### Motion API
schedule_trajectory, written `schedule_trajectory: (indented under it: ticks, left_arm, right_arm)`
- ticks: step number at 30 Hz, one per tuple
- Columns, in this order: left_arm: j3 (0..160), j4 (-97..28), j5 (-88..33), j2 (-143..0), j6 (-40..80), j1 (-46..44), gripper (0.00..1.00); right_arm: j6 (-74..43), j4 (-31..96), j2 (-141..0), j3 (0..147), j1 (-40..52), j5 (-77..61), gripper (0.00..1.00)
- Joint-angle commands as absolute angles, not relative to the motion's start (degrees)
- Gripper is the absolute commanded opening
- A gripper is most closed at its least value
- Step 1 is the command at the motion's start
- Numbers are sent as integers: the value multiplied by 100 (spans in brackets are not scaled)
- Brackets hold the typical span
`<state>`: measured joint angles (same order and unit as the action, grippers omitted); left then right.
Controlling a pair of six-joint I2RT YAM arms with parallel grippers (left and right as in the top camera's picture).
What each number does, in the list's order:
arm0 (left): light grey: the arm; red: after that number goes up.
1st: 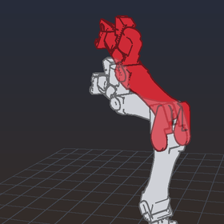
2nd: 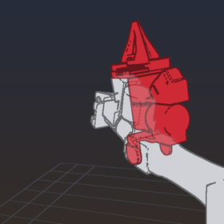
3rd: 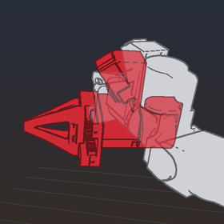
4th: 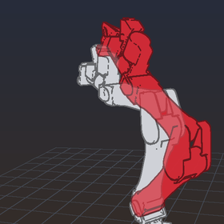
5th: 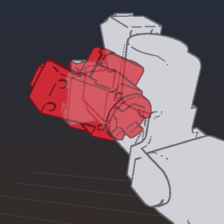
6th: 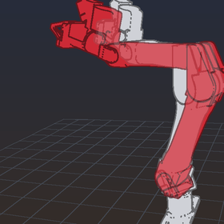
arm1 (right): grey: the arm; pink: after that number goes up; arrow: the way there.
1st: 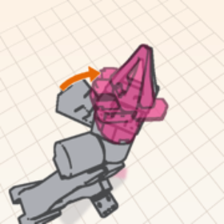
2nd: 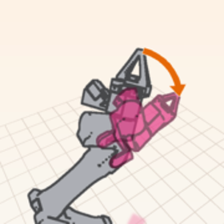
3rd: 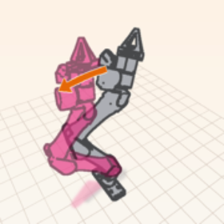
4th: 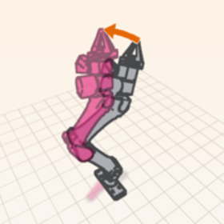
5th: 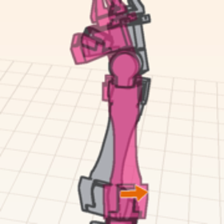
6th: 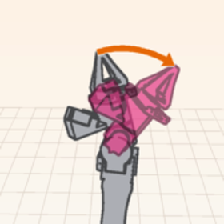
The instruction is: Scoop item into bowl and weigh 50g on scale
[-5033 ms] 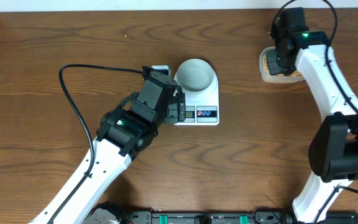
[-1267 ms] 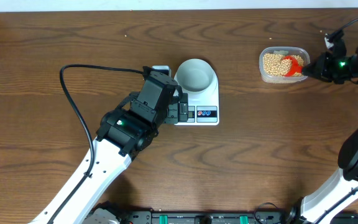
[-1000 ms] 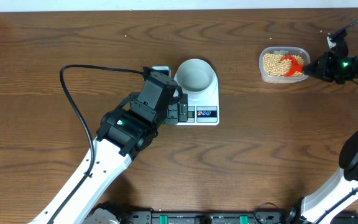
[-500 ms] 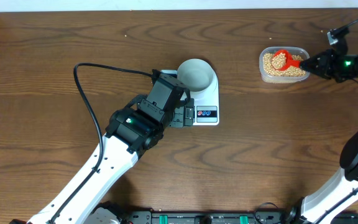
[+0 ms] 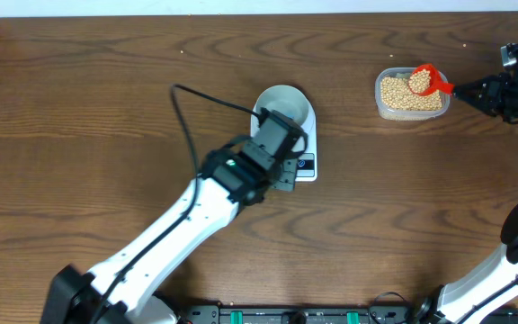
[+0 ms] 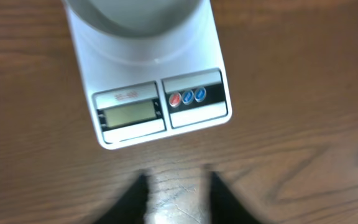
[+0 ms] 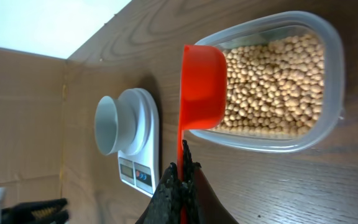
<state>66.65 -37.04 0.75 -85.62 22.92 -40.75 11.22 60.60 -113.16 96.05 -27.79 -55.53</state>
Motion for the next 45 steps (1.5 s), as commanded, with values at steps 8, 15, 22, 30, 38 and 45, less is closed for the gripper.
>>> schedule_trajectory:
  ticks: [8,15,22,30,38,45]
  left_arm:
    - [6772,-3409,45,-9461,2473,-4112,7]
    - [6772,-2853,290,-9762,1863,-4123,7]
    - [6772,-2742,495,-10197,1756,-4123,7]
    - [6772,-2510,563,-10379,1608,-4121,7]
    - [6772,-2362,561,-10565,1608,-4123,7]
    - [6772,-2217,565,-10709,1500,-4117,7]
  right_arm:
    - [1653,6108,-11292,9620,-2792,-6038,1]
    - [1833,6110,-11292,9620,-2792,-6062,1]
    - [1855,6110,-11288,9620,-2792,-6104,1]
    - [1959,6114,-11284,9620,-2792,-6471,1]
    - [2005,6147,-11284,9620,-2792,-6519,1]
    - [2088,6259,-11284,9620,-2792,-6530,1]
